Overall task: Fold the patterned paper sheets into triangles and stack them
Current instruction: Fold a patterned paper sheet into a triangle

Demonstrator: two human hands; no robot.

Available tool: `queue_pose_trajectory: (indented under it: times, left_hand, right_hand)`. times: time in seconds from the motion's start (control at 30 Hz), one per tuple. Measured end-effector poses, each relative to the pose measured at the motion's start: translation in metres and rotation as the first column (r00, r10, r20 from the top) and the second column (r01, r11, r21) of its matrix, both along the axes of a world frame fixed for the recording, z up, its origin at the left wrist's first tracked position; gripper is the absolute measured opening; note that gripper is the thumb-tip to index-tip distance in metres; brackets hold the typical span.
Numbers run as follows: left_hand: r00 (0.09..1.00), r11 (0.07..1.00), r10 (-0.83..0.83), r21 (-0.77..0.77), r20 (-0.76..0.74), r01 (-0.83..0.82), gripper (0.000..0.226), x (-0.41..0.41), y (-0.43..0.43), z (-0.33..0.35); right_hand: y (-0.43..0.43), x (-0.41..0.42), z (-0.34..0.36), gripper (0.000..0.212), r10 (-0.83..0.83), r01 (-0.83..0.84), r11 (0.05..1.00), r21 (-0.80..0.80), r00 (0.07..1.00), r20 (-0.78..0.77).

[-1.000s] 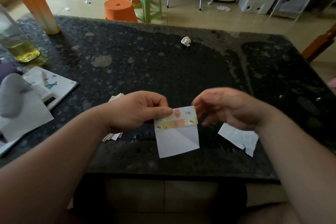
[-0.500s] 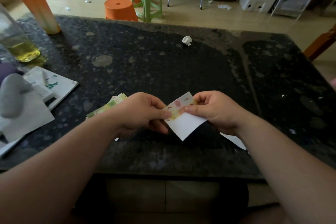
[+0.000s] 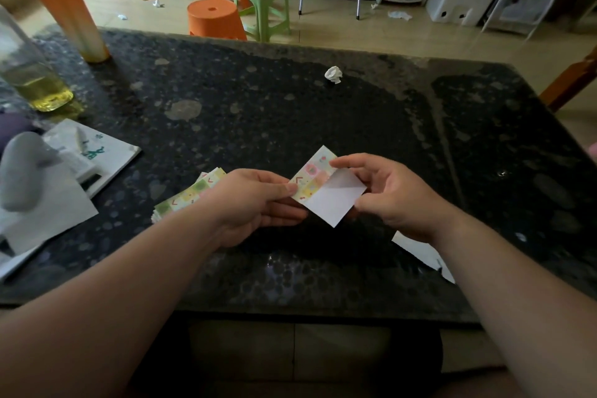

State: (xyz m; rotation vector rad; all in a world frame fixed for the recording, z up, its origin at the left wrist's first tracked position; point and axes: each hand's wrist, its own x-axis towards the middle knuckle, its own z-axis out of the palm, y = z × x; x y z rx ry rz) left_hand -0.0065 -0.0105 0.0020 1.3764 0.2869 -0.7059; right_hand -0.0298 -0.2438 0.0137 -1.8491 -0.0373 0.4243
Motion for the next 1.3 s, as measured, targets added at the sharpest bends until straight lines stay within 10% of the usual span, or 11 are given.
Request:
queue_pose_trajectory:
  times: [0.57, 0.83, 1.3]
  left_hand:
    - [0.973, 0.985, -0.154, 0.101, 0.173, 0.138, 0.021, -0.012, 0.000, 0.024]
    - [0.794, 0.957, -0.230, 0.281, 0.563, 0.078, 0.014, -0.019, 0.007, 0.027]
    - [0.855, 0.967, -0.176, 0.246, 0.488, 0.058, 0.012, -0.018, 0.002, 0.022]
  right_hand:
    - [0.006, -0.001, 0.012, 0.032, -0.209, 0.191, 0.972, 0.140, 0.969, 0.130]
    - [0.008, 0.000, 0.013, 0.030, -0.286, 0.271, 0.955, 0.118, 0.948, 0.140]
    - [0.010, 0.000, 0.012, 0.027, -0.322, 0.301, 0.925, 0.233, 0.945, 0.054]
